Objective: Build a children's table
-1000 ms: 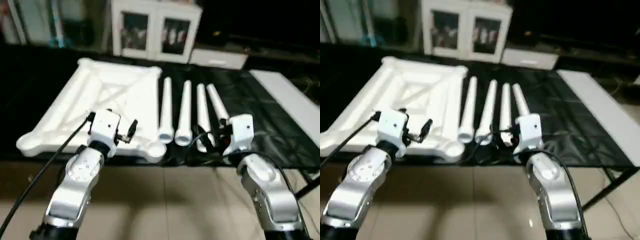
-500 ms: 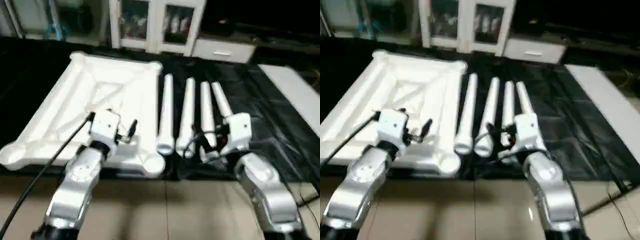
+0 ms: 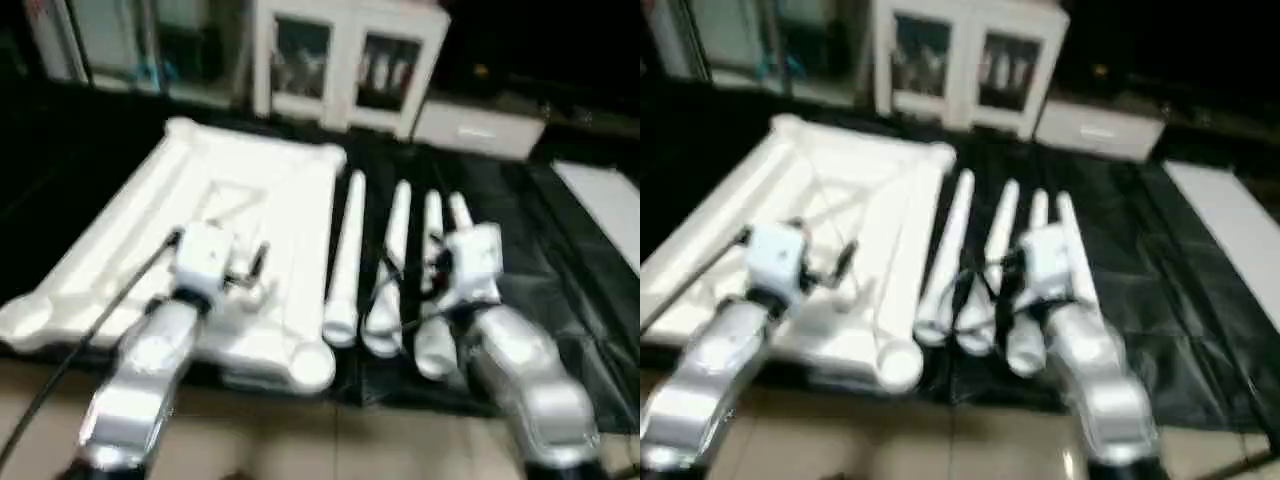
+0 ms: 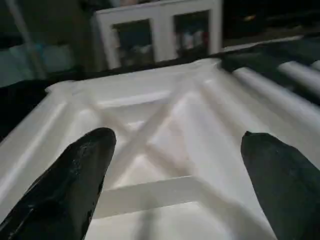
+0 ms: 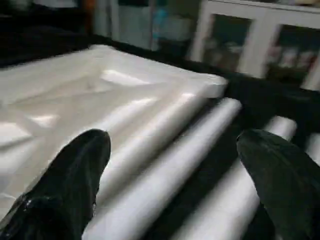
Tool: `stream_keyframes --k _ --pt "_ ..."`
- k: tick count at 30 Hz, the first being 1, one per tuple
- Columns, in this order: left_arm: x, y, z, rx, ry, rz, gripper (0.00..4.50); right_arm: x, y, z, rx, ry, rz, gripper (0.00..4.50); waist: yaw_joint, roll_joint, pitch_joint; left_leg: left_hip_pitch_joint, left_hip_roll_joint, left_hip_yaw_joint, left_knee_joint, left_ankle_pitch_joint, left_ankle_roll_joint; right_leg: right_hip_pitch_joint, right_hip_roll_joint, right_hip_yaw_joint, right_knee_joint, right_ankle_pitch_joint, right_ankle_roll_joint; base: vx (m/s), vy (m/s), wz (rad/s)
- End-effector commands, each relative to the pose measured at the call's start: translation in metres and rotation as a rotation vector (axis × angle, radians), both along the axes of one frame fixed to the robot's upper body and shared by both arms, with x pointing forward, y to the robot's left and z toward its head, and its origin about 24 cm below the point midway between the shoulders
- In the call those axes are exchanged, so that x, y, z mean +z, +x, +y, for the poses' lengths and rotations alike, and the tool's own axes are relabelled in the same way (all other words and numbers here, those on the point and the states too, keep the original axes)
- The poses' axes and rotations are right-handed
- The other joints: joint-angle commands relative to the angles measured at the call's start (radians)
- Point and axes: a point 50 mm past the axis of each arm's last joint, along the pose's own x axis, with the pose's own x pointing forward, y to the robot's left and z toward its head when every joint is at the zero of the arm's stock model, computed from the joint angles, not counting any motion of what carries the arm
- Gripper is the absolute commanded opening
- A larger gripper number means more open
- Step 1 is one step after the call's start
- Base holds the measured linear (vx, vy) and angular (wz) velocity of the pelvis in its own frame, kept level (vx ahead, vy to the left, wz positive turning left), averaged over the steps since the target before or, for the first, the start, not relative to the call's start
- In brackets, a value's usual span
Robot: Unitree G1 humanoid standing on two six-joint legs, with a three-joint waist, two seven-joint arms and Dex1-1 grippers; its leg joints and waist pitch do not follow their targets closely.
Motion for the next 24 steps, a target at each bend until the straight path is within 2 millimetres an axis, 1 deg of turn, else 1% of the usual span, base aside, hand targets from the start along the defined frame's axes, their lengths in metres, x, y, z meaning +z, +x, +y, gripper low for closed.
stream_keyframes --k 1,2,3,4,5,6,7,8,9,10,11,12,13,14,15,16,17,18,19,20,21,22,23,24 --pt "0.0017 0.0007 -0.0113 -0.038 -0.013 -0.004 4.50 0.0004 -0.0006 -0.0152 -0.045 -0.014 0.002 4.46 -0.020 0.018 -0.053 0.064 0.112 -0.068 -0.070 0.318 0.309 -0.078 -0.069 0.049 -0.053 0.170 0.020 0.000 0.000 0.00" --pt "0.0022 0.0009 -0.0115 -0.038 -0.013 -0.005 4.50 -0.0001 -0.0009 -0.0164 -0.052 -0.017 0.003 4.46 0.005 0.020 -0.051 0.004 0.065 -0.020 -0.047 0.405 0.238 -0.042 -0.103 0.080 -0.079 0.277 -0.014 0.000 0.000 0.00" --pt "0.0024 0.0009 -0.0115 -0.038 -0.015 -0.007 4.50 -0.0002 -0.0010 -0.0166 -0.053 -0.017 0.003 4.46 0.005 -0.005 -0.066 -0.006 0.050 -0.007 -0.038 0.452 0.195 -0.028 -0.103 0.088 -0.067 0.370 -0.031 0.000 0.000 0.00" --pt "0.0043 0.0016 -0.0110 -0.023 -0.034 -0.017 4.50 -0.0011 -0.0012 -0.0177 -0.058 -0.020 0.004 4.46 0.016 -0.001 -0.067 -0.020 0.053 -0.006 -0.049 0.438 0.118 -0.010 -0.099 0.084 -0.061 0.428 -0.058 0.000 0.000 0.00" --pt "0.0049 0.0021 -0.0105 -0.015 -0.037 -0.019 4.50 -0.0014 -0.0013 -0.0180 -0.059 -0.021 0.005 4.46 0.015 -0.007 -0.071 -0.023 0.055 -0.001 -0.056 0.379 0.061 -0.004 -0.093 0.081 -0.059 0.443 -0.081 0.000 0.000 0.00" --pt "0.0051 0.0026 -0.0099 -0.009 -0.036 -0.018 4.50 -0.0017 -0.0015 -0.0182 -0.060 -0.023 0.005 4.46 0.015 -0.003 -0.067 -0.025 0.058 -0.001 -0.064 0.334 0.040 -0.003 -0.091 0.078 -0.062 0.421 -0.091 0.000 0.000 0.00" --pt "0.0051 0.0033 -0.0095 -0.011 -0.028 -0.017 4.50 -0.0024 -0.0019 -0.0185 -0.062 -0.023 0.007 4.46 0.011 0.006 -0.055 -0.024 0.066 0.001 -0.082 0.185 0.006 -0.007 -0.092 0.076 -0.078 0.306 -0.109 -0.050 -0.032 -0.04" --pt "0.0041 0.0038 -0.0092 -0.014 -0.029 -0.005 4.50 -0.0030 -0.0022 -0.0186 -0.068 -0.028 0.008 4.46 0.008 0.016 -0.046 -0.019 0.075 0.001 -0.100 0.010 -0.027 -0.008 -0.096 0.078 -0.089 0.173 -0.118 -0.062 -0.029 0.01" --pt "0.0041 0.0039 -0.0093 -0.017 -0.029 -0.005 4.50 -0.0031 -0.0022 -0.0186 -0.070 -0.028 0.008 4.46 0.006 0.015 -0.041 -0.015 0.080 0.002 -0.107 -0.067 -0.041 -0.010 -0.098 0.080 -0.094 0.108 -0.122 -0.062 -0.029 0.01" --pt "0.0038 0.0039 -0.0094 -0.022 -0.031 -0.002 4.50 -0.0036 -0.0023 -0.0185 -0.074 -0.028 0.009 4.46 0.006 0.015 -0.035 -0.010 0.084 0.006 -0.119 -0.186 -0.057 -0.011 -0.102 0.083 -0.106 -0.006 -0.121 -0.068 -0.023 0.01" --pt "0.0038 0.0039 -0.0094 -0.024 -0.032 -0.002 4.50 -0.0038 -0.0024 -0.0186 -0.078 -0.030 0.009 4.46 0.012 0.011 -0.032 -0.015 0.078 0.024 -0.119 -0.219 -0.034 -0.007 -0.124 0.098 -0.127 -0.124 -0.114 -0.065 -0.016 0.01" --pt "0.0040 0.0040 -0.0093 -0.025 -0.032 -0.002 4.50 -0.0039 -0.0025 -0.0186 -0.082 -0.031 0.009 4.46 0.018 0.010 -0.032 -0.016 0.076 0.032 -0.114 -0.204 -0.014 -0.004 -0.140 0.109 -0.140 -0.177 -0.111 -0.065 -0.016 0.01" --pt "0.0039 0.0041 -0.0093 -0.024 -0.035 -0.001 4.50 -0.0041 -0.0025 -0.0188 -0.086 -0.028 0.010 4.46 0.035 0.009 -0.029 -0.015 0.077 0.040 -0.089 -0.151 0.032 -0.001 -0.185 0.138 -0.173 -0.284 -0.108 -0.061 0.006 0.02" --pt "0.0038 0.0041 -0.0093 -0.024 -0.036 -0.001 4.50 -0.0042 -0.0026 -0.0189 -0.089 -0.025 0.012 4.46 0.053 0.006 -0.027 -0.029 0.085 0.033 -0.049 -0.090 0.069 0.014 -0.250 0.176 -0.205 -0.393 -0.097 -0.043 0.050 -0.01" --pt "0.0038 0.0043 -0.0094 -0.024 -0.036 -0.001 4.50 -0.0044 -0.0026 -0.0188 -0.089 -0.028 0.012 4.46 0.065 0.008 -0.028 -0.038 0.088 0.025 -0.020 -0.075 0.079 0.017 -0.285 0.198 -0.220 -0.441 -0.090 -0.043 0.050 -0.01" --pt "0.0037 0.0044 -0.0096 -0.024 -0.036 0.000 4.50 -0.0046 -0.0026 -0.0187 -0.089 -0.030 0.012 4.46 0.076 0.011 -0.028 -0.059 0.093 0.004 0.011 -0.060 0.078 0.024 -0.313 0.213 -0.230 -0.493 -0.091 -0.023 0.108 -0.08" --pt "0.0036 0.0045 -0.0098 -0.025 -0.036 0.002 4.50 -0.0047 -0.0026 -0.0186 -0.088 -0.031 0.012 4.46 0.085 0.019 -0.029 -0.067 0.089 -0.007 0.000 -0.038 0.082 0.027 -0.293 0.193 -0.225 -0.487 -0.107 -0.017 0.167 -0.09" --pt "0.0036 0.0045 -0.0098 -0.026 -0.035 0.002 4.50 -0.0046 -0.0026 -0.0188 -0.090 -0.033 0.011 4.46 0.085 0.032 -0.034 -0.039 0.077 0.012 -0.060 -0.019 0.120 0.001 -0.202 0.143 -0.198 -0.407 -0.113 -0.017 0.167 -0.09" --pt "0.0036 0.0045 -0.0098 -0.026 -0.035 0.002 4.50 -0.0046 -0.0026 -0.0188 -0.090 -0.033 0.011 4.46 0.074 0.040 -0.040 -0.009 0.072 0.029 -0.093 -0.011 0.156 -0.021 -0.138 0.105 -0.169 -0.338 -0.105 -0.007 0.208 0.09" --pt "0.0036 0.0044 -0.0099 -0.027 -0.035 0.003 4.50 -0.0045 -0.0023 -0.0191 -0.093 -0.034 0.010 4.46 0.020 0.067 -0.057 0.061 0.053 0.020 -0.123 0.070 0.297 -0.095 -0.007 0.011 -0.040 -0.138 -0.056 -0.003 0.245 0.16" --pt "0.0036 0.0044 -0.0099 -0.027 -0.035 0.003 4.50 -0.0045 -0.0022 -0.0191 -0.093 -0.034 0.010 4.46 0.008 0.075 -0.061 0.071 0.054 0.013 -0.133 0.108 0.365 -0.121 0.017 -0.019 0.035 -0.102 -0.016 -0.003 0.245 0.16" --pt "0.0034 0.0044 -0.0100 -0.027 -0.034 0.004 4.50 -0.0046 -0.0018 -0.0192 -0.096 -0.038 0.009 4.46 0.012 0.062 -0.064 0.048 0.078 0.002 -0.133 0.212 0.455 -0.140 0.012 -0.036 0.096 -0.064 0.074 -0.016 0.235 0.08" --pt "0.0035 0.0044 -0.0100 -0.027 -0.034 0.004 4.50 -0.0046 -0.0016 -0.0193 -0.097 -0.039 0.009 4.46 0.018 0.052 -0.056 0.018 0.100 0.021 -0.133 0.277 0.487 -0.158 -0.004 -0.037 0.109 -0.043 0.115 -0.044 0.187 0.01" --pt "0.0035 0.0044 -0.0100 -0.026 -0.034 0.004 4.50 -0.0045 -0.0014 -0.0193 -0.098 -0.039 0.009 4.46 0.016 0.046 -0.054 0.012 0.102 0.024 -0.136 0.268 0.491 -0.154 -0.012 -0.037 0.107 -0.031 0.116 -0.044 0.187 0.01"
